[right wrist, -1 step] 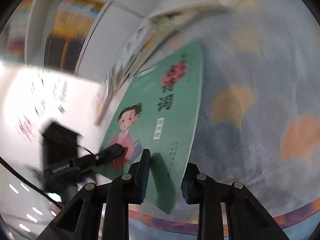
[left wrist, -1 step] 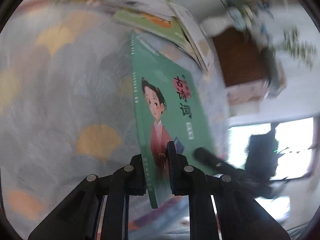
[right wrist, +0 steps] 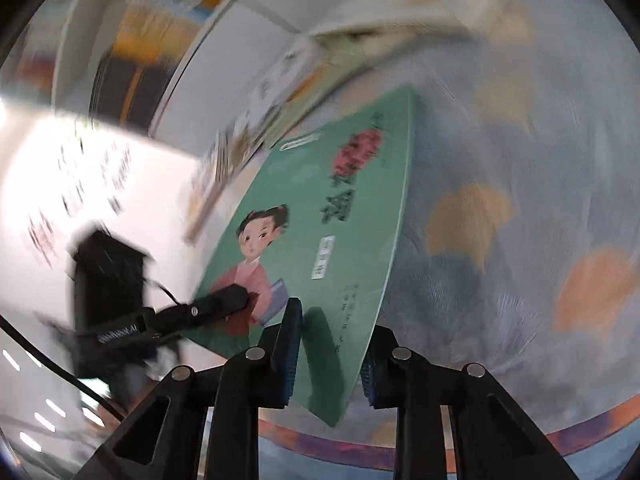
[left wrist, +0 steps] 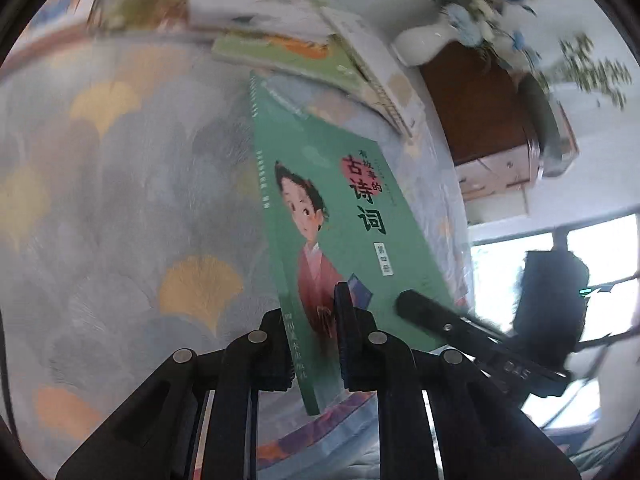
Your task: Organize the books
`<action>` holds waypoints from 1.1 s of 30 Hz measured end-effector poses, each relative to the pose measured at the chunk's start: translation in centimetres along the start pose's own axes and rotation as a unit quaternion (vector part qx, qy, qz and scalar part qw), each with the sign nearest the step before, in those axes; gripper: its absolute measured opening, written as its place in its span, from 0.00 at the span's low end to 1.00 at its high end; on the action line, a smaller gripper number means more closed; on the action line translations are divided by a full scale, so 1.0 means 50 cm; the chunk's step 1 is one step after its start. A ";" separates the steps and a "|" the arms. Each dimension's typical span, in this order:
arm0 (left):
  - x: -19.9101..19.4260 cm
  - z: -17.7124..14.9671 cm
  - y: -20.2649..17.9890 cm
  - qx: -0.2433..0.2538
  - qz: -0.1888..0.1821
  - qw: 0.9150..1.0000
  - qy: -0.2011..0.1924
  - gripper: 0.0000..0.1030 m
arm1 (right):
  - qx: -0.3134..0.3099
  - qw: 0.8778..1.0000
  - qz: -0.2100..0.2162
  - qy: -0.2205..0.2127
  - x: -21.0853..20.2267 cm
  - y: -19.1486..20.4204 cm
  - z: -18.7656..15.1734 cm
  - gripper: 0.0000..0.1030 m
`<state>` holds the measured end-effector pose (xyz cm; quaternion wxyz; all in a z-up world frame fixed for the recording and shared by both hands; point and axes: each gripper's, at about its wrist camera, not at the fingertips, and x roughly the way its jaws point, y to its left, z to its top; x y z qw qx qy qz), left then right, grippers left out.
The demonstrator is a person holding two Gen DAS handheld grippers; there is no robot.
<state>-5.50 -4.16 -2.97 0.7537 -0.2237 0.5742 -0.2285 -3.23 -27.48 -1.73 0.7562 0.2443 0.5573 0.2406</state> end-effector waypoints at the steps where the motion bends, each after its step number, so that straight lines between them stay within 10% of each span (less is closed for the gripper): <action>1: -0.010 0.000 -0.007 0.009 0.003 1.000 -0.006 0.15 | -0.039 0.999 -0.024 -0.003 -0.008 0.030 0.003 0.25; 13: -0.246 0.055 0.051 -0.006 -0.011 0.992 -0.129 0.18 | -0.229 0.973 -0.022 -0.027 -0.044 0.275 0.045 0.25; 23: -0.349 0.161 0.310 -0.099 0.062 0.965 -0.234 0.18 | -0.319 0.947 0.032 0.024 0.219 0.472 0.194 0.26; 33: -0.297 0.267 0.492 -0.155 0.099 0.955 -0.233 0.21 | -0.308 0.946 0.037 0.090 0.500 0.510 0.323 0.26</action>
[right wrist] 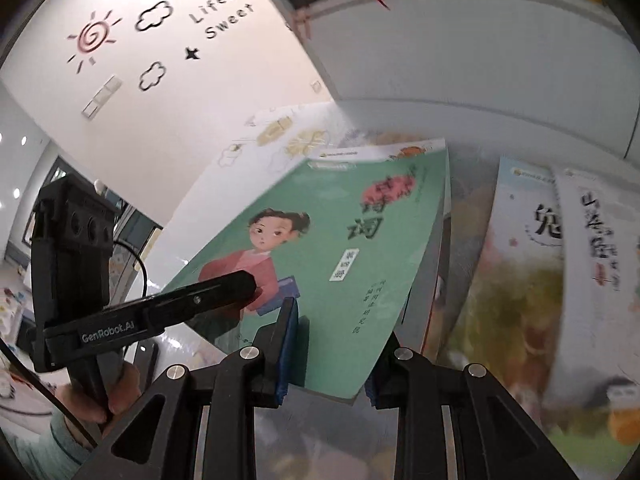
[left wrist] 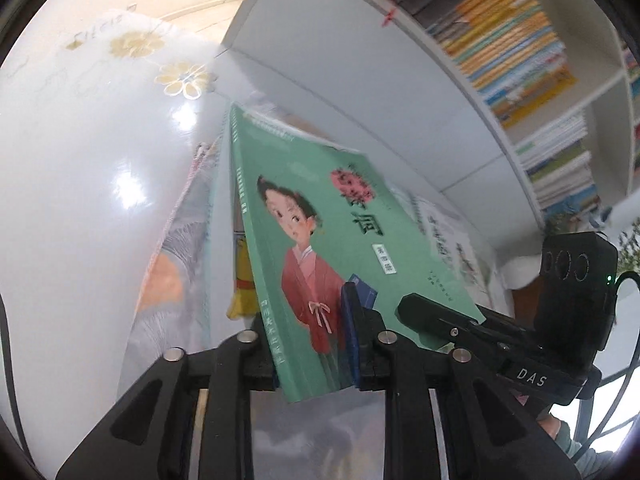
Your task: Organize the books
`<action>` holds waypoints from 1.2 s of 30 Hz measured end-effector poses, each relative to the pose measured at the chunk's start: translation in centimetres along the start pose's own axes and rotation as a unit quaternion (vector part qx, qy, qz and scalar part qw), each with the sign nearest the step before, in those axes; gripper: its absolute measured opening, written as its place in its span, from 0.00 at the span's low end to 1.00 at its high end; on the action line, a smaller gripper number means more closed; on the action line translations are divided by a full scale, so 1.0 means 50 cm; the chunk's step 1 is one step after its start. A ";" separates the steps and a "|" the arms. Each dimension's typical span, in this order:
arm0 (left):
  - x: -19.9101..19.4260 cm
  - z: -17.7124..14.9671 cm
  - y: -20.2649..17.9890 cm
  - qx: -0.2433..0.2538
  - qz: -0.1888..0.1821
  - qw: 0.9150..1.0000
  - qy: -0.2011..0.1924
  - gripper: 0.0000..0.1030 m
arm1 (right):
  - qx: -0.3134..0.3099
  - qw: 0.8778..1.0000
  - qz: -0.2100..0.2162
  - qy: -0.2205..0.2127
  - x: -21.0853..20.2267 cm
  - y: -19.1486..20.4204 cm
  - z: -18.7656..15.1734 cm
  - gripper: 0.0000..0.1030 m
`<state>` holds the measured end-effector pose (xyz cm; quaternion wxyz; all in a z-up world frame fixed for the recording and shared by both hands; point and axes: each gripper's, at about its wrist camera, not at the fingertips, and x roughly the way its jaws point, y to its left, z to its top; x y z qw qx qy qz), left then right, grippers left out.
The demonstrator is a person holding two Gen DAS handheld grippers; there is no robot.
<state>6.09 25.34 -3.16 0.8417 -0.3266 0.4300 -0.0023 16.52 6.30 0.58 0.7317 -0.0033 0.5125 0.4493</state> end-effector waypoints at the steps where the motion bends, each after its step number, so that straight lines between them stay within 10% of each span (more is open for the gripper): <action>1: 0.006 0.001 0.004 0.001 0.004 1.000 0.002 0.23 | 0.011 1.000 0.003 0.006 0.016 -0.012 0.006 0.26; 13: -0.036 -0.011 0.080 -0.084 0.035 0.995 -0.033 0.28 | 0.078 0.996 0.025 0.030 0.077 -0.055 0.003 0.30; 19: -0.052 -0.036 0.047 -0.058 0.082 0.995 -0.020 0.28 | 0.105 0.991 0.065 0.054 0.041 -0.057 -0.040 0.59; 26: -0.039 -0.058 -0.091 0.018 0.078 0.997 -0.010 0.30 | 0.194 0.977 0.061 0.061 -0.057 -0.143 -0.198 0.60; 32: 0.077 -0.088 -0.252 0.080 -0.034 0.994 0.067 0.35 | 0.260 0.965 0.034 0.004 -0.184 -0.230 -0.273 0.60; 36: 0.157 -0.087 -0.301 0.108 -0.003 0.991 0.078 0.35 | 0.278 0.960 0.020 -0.035 -0.253 -0.281 -0.272 0.60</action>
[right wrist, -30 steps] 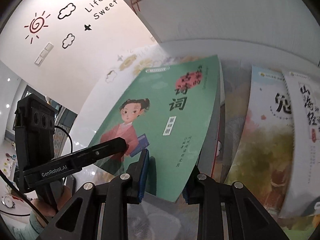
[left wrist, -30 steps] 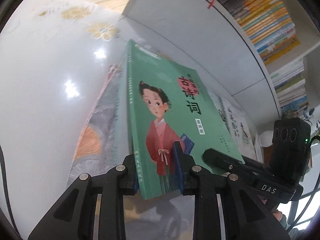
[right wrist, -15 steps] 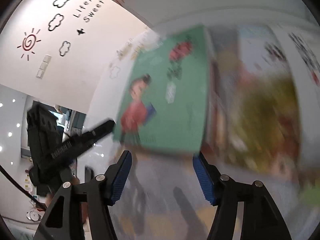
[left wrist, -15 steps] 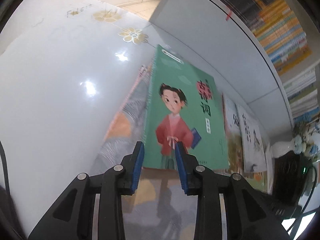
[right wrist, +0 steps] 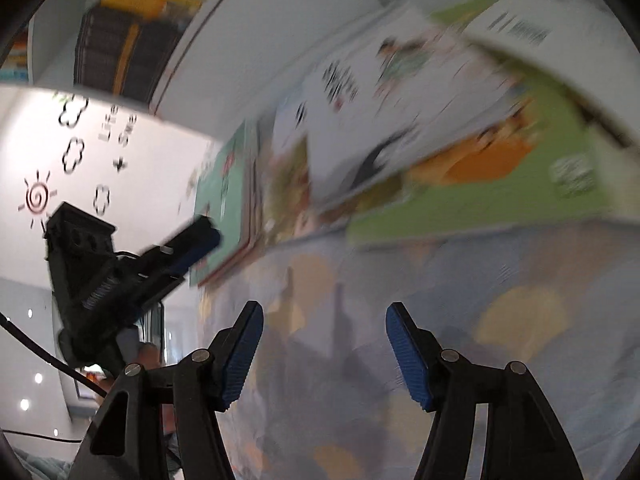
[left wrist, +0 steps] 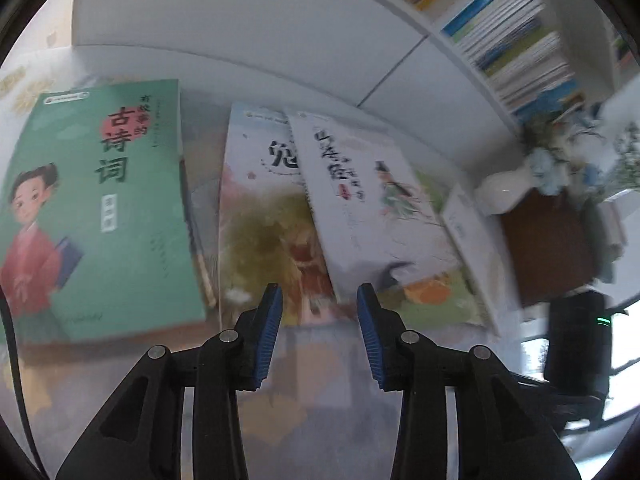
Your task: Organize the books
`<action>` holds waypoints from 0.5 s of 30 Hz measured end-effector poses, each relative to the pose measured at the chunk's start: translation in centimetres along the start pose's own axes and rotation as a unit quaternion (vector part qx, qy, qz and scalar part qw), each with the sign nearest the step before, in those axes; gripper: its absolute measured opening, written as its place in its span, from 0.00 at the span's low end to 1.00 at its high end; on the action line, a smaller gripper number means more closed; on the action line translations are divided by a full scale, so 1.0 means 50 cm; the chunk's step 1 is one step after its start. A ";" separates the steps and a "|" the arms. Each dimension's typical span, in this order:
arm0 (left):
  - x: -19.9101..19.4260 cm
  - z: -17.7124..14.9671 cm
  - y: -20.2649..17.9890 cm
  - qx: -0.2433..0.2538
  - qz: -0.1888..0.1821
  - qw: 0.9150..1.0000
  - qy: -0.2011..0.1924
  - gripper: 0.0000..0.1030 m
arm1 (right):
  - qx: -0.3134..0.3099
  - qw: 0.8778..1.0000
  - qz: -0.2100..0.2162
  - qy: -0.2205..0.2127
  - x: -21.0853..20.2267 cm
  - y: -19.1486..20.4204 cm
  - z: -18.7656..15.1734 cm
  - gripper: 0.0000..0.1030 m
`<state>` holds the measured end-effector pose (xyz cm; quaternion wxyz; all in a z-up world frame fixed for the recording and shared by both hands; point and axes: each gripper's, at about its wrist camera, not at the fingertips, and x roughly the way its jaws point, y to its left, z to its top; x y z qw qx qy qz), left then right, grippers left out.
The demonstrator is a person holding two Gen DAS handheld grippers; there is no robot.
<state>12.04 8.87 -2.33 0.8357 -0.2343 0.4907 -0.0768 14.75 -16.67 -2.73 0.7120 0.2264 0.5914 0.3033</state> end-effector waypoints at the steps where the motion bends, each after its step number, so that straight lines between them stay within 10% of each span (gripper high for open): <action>1: 0.014 0.007 0.008 -0.014 0.015 1.000 -0.003 0.35 | 0.001 1.000 -0.002 -0.010 -0.014 -0.007 0.008 0.60; 15: 0.066 0.058 0.099 -0.078 0.096 0.992 0.009 0.21 | 0.019 1.000 0.001 -0.015 -0.021 -0.063 0.026 0.62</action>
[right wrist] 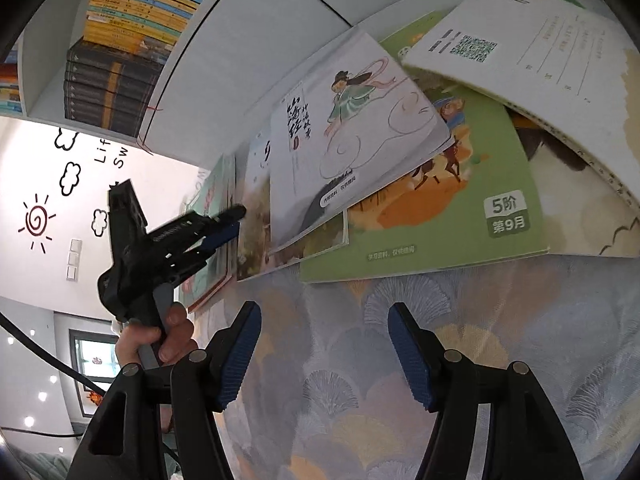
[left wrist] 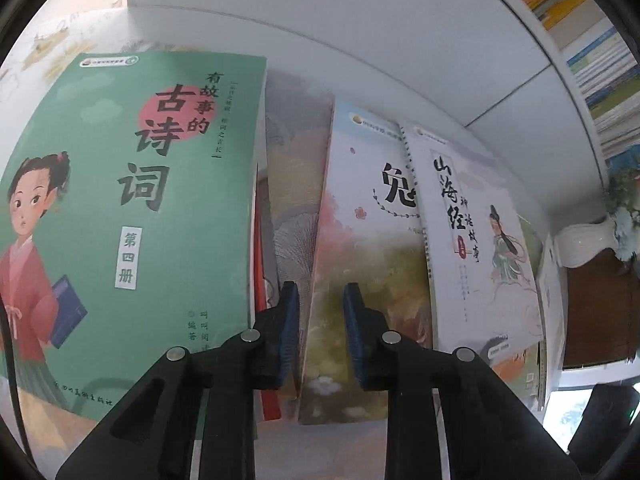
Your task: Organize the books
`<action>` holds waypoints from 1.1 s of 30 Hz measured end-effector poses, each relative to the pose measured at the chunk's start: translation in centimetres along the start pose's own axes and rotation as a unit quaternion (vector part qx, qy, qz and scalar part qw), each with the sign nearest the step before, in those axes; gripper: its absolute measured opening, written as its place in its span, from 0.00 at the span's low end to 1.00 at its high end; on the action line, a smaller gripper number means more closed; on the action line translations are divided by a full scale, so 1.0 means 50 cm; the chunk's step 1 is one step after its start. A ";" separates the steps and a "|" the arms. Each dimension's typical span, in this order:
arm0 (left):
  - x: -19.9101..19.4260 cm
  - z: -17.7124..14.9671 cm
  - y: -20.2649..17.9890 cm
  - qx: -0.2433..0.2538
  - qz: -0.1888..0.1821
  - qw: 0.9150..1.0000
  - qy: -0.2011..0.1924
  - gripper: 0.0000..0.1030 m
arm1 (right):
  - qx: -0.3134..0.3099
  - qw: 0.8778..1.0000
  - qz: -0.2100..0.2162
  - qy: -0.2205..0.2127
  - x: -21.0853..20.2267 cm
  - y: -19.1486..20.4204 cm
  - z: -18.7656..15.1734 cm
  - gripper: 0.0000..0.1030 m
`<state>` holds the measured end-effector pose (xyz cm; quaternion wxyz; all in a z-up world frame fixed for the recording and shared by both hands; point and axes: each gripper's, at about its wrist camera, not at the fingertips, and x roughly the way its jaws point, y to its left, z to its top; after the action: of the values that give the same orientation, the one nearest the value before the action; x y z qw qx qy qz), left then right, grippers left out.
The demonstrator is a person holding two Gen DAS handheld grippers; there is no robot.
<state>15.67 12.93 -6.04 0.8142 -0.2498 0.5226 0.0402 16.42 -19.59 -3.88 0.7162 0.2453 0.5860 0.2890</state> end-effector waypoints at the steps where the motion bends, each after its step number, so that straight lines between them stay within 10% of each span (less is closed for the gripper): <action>1: -0.003 -0.004 0.000 0.001 0.005 1.000 0.003 0.21 | -0.001 1.000 -0.001 -0.002 0.000 0.002 0.003 0.62; 12: -0.049 -0.045 -0.032 -0.021 -0.062 0.997 -0.035 0.35 | -0.062 0.986 -0.114 -0.108 -0.049 0.018 0.128 0.62; 17: -0.096 -0.056 -0.007 -0.050 -0.025 0.994 -0.096 0.35 | -0.051 0.986 -0.128 -0.099 -0.021 -0.002 0.163 0.60; 25: 0.018 -0.046 -0.096 -0.002 -0.096 0.995 0.012 0.37 | -0.038 0.988 -0.104 -0.103 0.019 -0.017 0.211 0.60; 33: 0.014 -0.071 -0.138 0.054 -0.124 0.990 0.027 0.42 | -0.023 0.997 -0.036 -0.067 0.043 -0.009 0.193 0.60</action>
<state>15.30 5.19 -5.30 0.8106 -0.2692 0.5110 -0.0968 26.28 -18.52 -3.80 0.7693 0.2266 0.5383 0.2590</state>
